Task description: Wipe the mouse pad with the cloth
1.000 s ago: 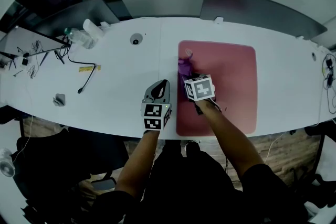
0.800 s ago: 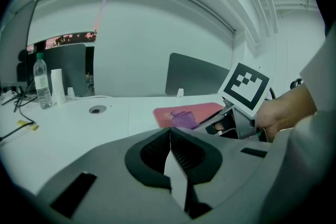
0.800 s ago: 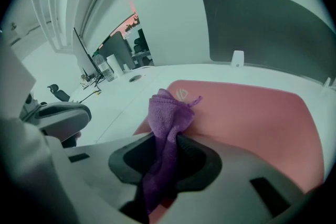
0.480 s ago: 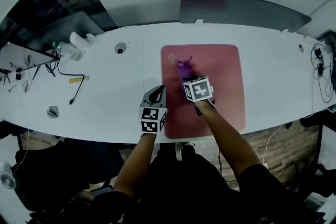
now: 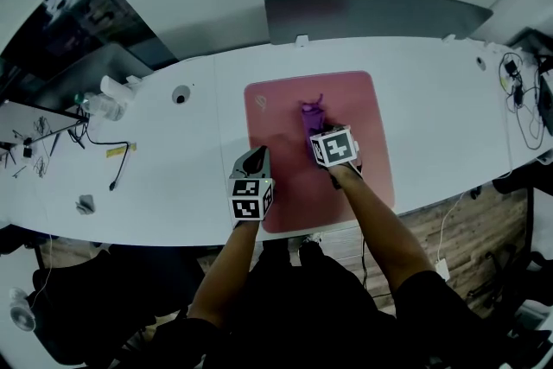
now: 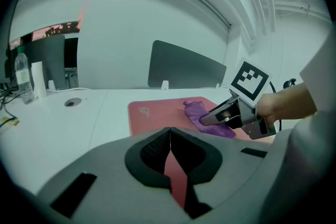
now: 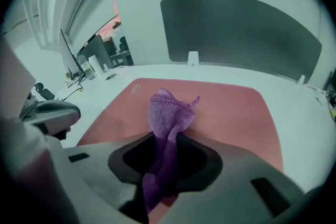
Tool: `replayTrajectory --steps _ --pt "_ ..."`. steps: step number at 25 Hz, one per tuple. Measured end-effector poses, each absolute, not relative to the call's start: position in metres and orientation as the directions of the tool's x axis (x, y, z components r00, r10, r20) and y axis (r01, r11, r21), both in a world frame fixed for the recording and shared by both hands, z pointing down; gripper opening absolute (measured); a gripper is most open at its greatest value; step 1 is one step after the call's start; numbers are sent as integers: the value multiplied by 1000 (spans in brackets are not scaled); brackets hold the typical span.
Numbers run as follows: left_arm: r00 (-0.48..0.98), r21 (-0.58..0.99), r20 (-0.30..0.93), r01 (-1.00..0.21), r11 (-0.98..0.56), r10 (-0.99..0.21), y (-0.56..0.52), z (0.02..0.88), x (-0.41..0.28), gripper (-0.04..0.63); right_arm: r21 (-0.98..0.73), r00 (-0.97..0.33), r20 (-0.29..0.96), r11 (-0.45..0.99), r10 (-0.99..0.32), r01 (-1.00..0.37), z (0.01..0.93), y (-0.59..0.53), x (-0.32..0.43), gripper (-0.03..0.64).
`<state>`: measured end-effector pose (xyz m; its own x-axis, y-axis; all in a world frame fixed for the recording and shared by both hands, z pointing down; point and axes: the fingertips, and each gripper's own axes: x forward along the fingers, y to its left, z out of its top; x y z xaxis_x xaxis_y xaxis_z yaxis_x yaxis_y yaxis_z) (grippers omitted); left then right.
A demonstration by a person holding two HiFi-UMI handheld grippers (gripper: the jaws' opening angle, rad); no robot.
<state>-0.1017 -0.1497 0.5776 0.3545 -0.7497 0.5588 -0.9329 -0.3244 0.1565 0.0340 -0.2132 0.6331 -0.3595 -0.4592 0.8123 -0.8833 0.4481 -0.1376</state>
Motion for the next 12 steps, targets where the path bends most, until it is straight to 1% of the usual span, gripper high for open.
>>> replayTrajectory --steps 12 --pt "433 164 545 -895 -416 -718 -154 576 -41 23 -90 -246 821 309 -515 -947 634 -220 139 127"
